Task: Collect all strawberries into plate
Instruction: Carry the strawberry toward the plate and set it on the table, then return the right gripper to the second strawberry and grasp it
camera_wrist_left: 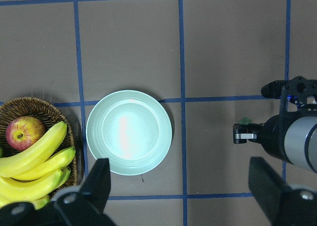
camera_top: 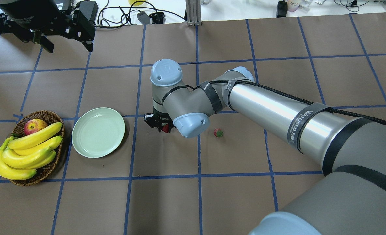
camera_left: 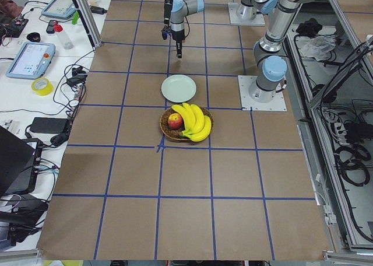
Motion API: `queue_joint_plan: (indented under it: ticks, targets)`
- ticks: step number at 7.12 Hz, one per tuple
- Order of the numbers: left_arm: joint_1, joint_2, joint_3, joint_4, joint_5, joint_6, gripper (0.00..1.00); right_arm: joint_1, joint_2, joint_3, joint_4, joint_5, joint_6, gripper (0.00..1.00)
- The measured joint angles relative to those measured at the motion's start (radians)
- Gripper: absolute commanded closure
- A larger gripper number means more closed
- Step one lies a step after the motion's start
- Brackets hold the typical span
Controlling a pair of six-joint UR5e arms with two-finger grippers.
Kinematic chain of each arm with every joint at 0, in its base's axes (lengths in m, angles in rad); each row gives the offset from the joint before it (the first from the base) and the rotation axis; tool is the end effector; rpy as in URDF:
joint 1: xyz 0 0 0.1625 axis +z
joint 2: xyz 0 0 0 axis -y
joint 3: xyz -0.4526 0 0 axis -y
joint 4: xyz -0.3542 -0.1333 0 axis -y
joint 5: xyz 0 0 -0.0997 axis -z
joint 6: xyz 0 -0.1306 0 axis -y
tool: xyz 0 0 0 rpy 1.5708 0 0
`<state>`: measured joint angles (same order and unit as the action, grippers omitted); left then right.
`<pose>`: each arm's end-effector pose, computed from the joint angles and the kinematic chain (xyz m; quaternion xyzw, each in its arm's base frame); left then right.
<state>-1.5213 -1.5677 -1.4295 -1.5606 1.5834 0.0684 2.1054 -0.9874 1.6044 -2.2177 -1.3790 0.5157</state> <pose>-0.1084 -0.4737 0.5524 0.0089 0.9970 -0.0767 0.0108 0.4631 -0.4716 0.2101 -0.0108 0.9952 0.0351 0.0903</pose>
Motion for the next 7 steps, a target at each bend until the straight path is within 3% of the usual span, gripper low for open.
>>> queue_joint_plan:
  ticks: [4,6,7]
  targets:
    - [0.001,0.000,-0.001,-0.001,0.004,0.002,0.00,-0.014,-0.071,0.047,0.050,-0.037,-0.021,0.00]
    - [0.001,0.001,-0.001,-0.001,0.004,0.002,0.00,-0.099,-0.137,0.123,0.063,-0.154,-0.077,0.01]
    - [0.002,0.002,-0.001,-0.001,0.004,0.002,0.00,-0.150,-0.169,0.183,0.051,-0.198,-0.125,0.08]
